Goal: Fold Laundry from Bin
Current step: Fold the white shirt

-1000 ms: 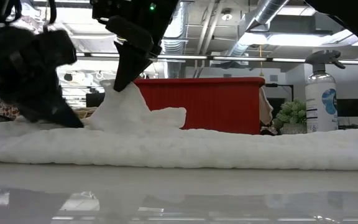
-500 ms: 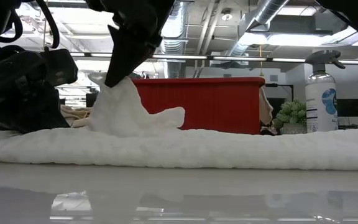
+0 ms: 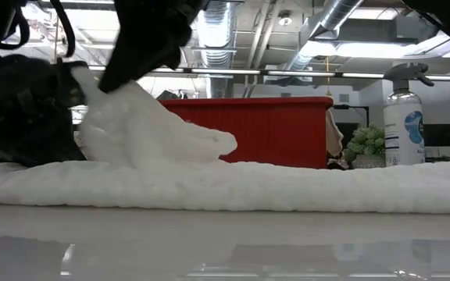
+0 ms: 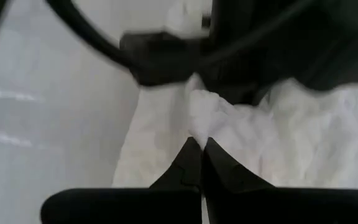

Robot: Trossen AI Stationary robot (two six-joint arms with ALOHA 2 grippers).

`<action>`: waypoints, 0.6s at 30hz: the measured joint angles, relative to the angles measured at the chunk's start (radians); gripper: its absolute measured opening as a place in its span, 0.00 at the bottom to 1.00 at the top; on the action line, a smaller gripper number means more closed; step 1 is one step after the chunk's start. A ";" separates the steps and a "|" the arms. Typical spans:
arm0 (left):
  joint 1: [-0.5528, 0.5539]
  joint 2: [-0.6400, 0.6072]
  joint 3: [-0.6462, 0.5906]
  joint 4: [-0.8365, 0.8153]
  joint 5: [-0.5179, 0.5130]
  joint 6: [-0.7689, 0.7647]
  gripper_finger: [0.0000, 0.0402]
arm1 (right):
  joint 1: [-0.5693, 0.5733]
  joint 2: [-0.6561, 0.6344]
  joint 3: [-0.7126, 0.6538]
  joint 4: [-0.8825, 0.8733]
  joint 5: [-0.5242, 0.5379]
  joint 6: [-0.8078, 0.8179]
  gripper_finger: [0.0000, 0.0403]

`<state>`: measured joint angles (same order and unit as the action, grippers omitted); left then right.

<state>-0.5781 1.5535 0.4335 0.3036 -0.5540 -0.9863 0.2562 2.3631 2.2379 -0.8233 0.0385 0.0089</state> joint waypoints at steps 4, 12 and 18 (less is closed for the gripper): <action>-0.001 -0.052 0.000 -0.007 0.004 0.021 0.04 | 0.001 0.000 -0.001 0.057 -0.017 0.002 0.05; 0.000 -0.131 0.000 -0.111 -0.007 0.043 0.04 | -0.007 0.000 -0.064 0.159 -0.059 0.040 0.05; 0.000 -0.135 0.000 -0.135 0.005 0.043 0.04 | -0.019 0.000 -0.098 0.176 -0.067 0.047 0.05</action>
<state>-0.5781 1.4189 0.4332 0.1686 -0.5491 -0.9432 0.2367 2.3627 2.1404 -0.6473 -0.0288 0.0559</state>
